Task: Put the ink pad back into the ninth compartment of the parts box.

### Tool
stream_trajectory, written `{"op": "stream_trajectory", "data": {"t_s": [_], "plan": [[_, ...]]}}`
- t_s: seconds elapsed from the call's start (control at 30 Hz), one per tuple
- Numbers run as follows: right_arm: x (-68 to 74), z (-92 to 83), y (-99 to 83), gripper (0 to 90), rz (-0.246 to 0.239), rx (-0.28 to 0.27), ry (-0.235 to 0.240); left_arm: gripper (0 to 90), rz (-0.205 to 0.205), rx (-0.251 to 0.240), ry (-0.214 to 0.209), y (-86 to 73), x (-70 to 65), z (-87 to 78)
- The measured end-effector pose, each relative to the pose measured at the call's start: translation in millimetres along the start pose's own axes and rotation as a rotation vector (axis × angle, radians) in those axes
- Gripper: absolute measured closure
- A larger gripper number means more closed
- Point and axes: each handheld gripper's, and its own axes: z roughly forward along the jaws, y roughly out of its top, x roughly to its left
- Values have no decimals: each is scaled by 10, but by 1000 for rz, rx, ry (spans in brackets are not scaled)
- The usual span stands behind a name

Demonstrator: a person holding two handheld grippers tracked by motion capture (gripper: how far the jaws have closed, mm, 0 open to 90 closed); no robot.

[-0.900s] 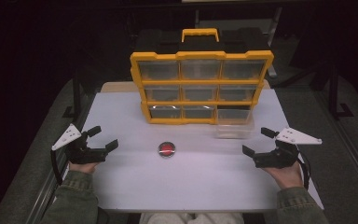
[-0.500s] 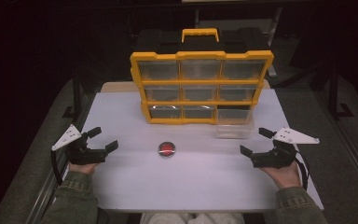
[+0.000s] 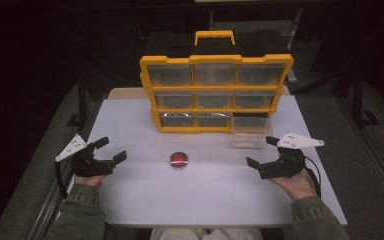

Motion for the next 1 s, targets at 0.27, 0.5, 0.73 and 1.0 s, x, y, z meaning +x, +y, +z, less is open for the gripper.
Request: {"op": "stream_trajectory", "data": {"t_s": [0.27,0.5,0.73,1.0], "plan": [[41,134,95,0,-14,11,28,0,1,-2,1,1,-5,0],[67,236,148,0,-15,21,46,0,3,-4,3,2,-3,-6],[142,332,230,0,-37,25,74,0,4,-6,6,4,-5,-9],[234,472,315,0,-55,39,108,0,2,-6,6,2,-6,-5]]}}
